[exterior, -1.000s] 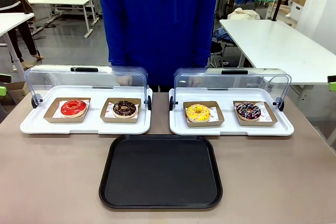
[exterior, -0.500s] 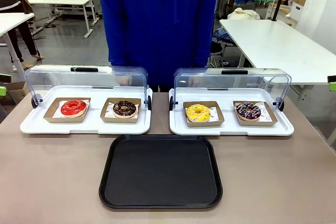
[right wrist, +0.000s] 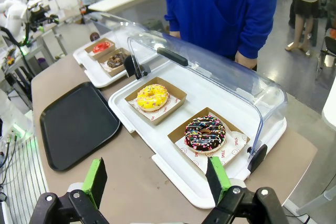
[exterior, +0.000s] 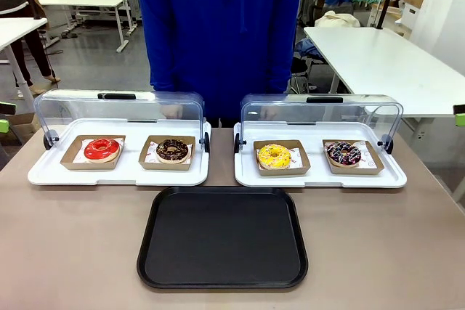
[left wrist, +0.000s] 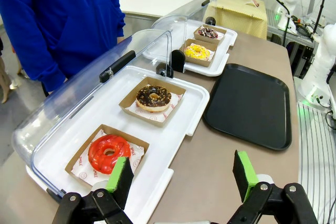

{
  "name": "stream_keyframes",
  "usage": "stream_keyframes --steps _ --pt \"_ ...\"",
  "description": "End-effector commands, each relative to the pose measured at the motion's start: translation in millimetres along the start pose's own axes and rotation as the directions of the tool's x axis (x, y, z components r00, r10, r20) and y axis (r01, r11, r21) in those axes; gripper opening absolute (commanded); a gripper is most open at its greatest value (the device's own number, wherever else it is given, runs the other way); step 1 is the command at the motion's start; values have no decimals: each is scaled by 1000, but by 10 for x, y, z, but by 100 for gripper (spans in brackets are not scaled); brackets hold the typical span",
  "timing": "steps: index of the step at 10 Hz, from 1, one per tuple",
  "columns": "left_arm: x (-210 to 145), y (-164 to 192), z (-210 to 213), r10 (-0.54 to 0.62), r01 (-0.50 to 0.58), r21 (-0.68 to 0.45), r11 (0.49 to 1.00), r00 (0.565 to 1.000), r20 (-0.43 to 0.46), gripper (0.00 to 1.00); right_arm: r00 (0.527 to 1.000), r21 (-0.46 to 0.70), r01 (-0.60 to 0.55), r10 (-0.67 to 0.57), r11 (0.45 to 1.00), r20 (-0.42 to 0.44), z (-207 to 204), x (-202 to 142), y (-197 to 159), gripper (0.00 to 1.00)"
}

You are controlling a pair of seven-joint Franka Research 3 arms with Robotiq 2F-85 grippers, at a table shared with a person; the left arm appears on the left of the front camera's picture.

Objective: Move the third donut from the left to the tray.
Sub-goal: Pick up the Paper togo box containing the Donut indicated by the person and place it on the Handle tray.

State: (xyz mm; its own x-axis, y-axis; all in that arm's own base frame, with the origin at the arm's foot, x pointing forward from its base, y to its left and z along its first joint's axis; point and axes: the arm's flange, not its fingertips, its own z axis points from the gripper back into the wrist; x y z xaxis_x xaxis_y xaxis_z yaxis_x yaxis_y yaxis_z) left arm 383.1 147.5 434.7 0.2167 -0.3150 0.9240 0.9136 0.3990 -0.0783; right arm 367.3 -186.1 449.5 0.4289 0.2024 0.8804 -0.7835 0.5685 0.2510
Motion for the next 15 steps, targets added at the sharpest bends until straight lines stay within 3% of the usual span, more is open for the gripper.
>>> stream_keyframes --steps 1,15 --pt "-4 1 13 -7 7 -8 1000 1000 8 100 999 0 -26 26 1000 31 -2 39 -41 100" --pt "-4 1 13 -7 7 -8 1000 1000 8 100 999 0 -26 26 1000 31 -2 39 -41 100"
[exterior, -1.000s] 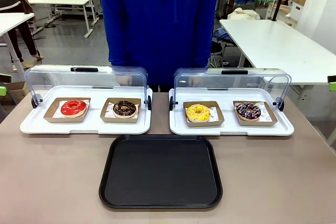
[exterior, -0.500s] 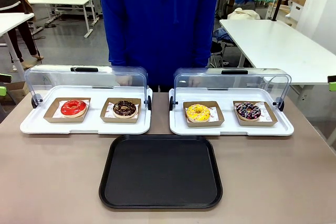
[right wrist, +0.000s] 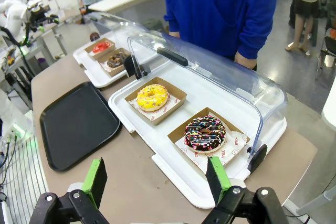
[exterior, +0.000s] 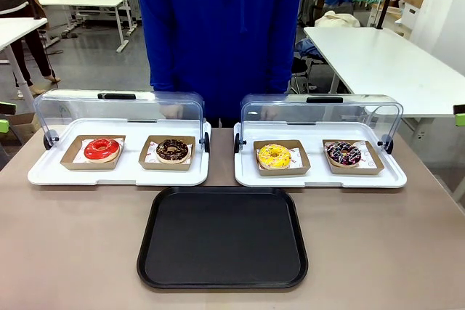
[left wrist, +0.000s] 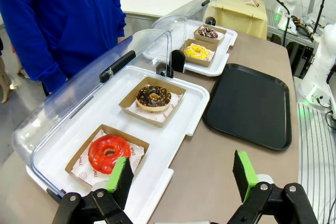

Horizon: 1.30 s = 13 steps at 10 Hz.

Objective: Move the third donut from the left to the tray.
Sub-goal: Pick up the Paper togo box containing the Donut indicated by the person and place it on the Handle tray.

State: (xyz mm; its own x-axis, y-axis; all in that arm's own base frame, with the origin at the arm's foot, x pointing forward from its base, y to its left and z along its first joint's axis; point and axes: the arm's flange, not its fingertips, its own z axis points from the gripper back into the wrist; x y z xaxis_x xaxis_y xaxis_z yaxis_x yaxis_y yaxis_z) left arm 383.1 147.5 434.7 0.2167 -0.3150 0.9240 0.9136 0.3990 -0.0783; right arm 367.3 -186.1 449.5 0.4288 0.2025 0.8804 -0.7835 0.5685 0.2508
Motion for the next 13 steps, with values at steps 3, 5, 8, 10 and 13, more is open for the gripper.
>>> stream_keyframes --steps 3,5,8,10,13 --pt "-4 1 13 -7 7 -8 1000 1000 8 100 999 0 -26 26 1000 31 -2 39 -41 100" --pt "-4 1 13 -7 7 -8 1000 1000 8 100 999 0 -26 26 1000 31 -2 39 -41 100" --pt "-4 1 13 -7 7 -8 1000 1000 8 100 999 0 -26 26 1000 31 -2 39 -41 100" --pt "-4 1 13 -7 7 -8 1000 1000 8 100 999 0 -26 26 1000 31 -2 39 -41 100" --pt "-4 1 13 -7 7 -8 1000 1000 8 100 999 0 -26 26 1000 31 -2 39 -41 100"
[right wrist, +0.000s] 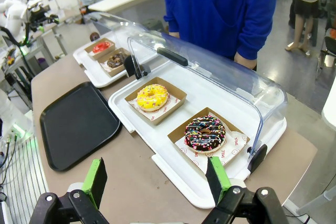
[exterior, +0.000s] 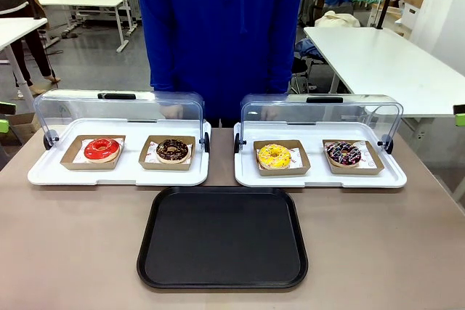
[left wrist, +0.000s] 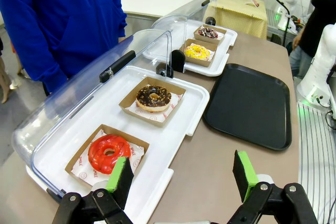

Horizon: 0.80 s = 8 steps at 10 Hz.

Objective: Move the third donut from the left to the tray.
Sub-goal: Pick up the Paper togo box containing the Donut indicated by the person and place it on the Handle tray.

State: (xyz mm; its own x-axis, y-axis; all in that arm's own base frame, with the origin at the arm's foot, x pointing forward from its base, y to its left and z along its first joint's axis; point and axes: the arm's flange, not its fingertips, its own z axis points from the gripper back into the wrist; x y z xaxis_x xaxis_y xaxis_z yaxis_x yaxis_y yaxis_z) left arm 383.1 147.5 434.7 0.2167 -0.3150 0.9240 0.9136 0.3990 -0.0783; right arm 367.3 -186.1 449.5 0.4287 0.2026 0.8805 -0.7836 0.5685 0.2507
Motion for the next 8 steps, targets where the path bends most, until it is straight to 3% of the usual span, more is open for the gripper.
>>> stream_keyframes --steps 1,8 --pt "-4 1 13 -7 7 -8 1000 1000 8 100 999 0 -26 26 1000 31 -3 39 -40 100" --pt "-4 1 13 -7 7 -8 1000 1000 8 100 999 0 -26 26 1000 31 -3 39 -40 100"
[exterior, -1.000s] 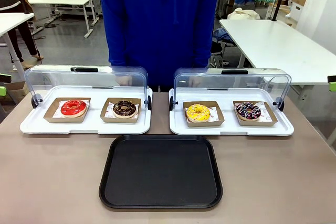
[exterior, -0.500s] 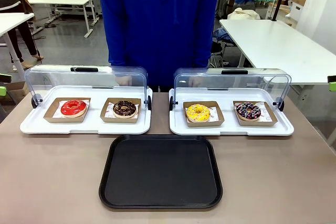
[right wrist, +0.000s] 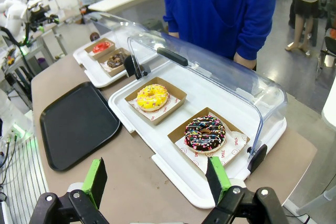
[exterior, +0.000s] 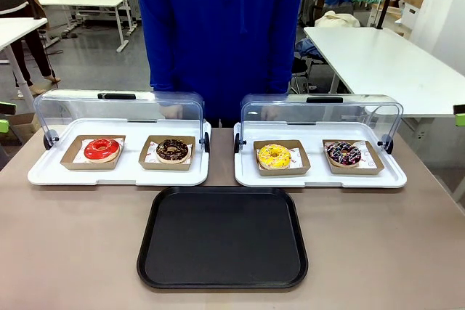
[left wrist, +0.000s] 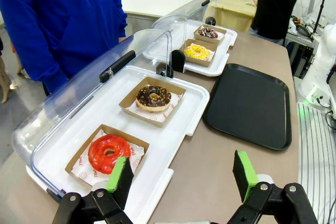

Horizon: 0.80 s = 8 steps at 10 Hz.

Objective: Move the third donut from the left to the tray.
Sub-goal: Pick up the Paper togo box containing the Donut indicated by the person and place it on the Handle tray.

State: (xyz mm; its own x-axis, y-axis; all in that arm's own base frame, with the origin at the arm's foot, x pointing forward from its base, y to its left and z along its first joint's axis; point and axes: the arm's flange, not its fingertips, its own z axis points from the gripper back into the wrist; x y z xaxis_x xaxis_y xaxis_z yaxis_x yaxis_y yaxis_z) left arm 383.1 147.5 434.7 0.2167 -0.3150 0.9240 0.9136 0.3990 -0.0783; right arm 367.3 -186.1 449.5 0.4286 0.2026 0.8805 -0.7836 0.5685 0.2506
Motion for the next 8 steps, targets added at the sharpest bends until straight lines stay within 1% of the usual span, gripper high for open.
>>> stream_keyframes --steps 1,8 --pt "-4 1 13 -7 7 -8 1000 1000 8 100 999 0 -26 26 1000 31 -3 39 -40 100" --pt "-4 1 13 -7 7 -8 1000 1000 8 100 999 0 -26 26 1000 31 -3 39 -40 100"
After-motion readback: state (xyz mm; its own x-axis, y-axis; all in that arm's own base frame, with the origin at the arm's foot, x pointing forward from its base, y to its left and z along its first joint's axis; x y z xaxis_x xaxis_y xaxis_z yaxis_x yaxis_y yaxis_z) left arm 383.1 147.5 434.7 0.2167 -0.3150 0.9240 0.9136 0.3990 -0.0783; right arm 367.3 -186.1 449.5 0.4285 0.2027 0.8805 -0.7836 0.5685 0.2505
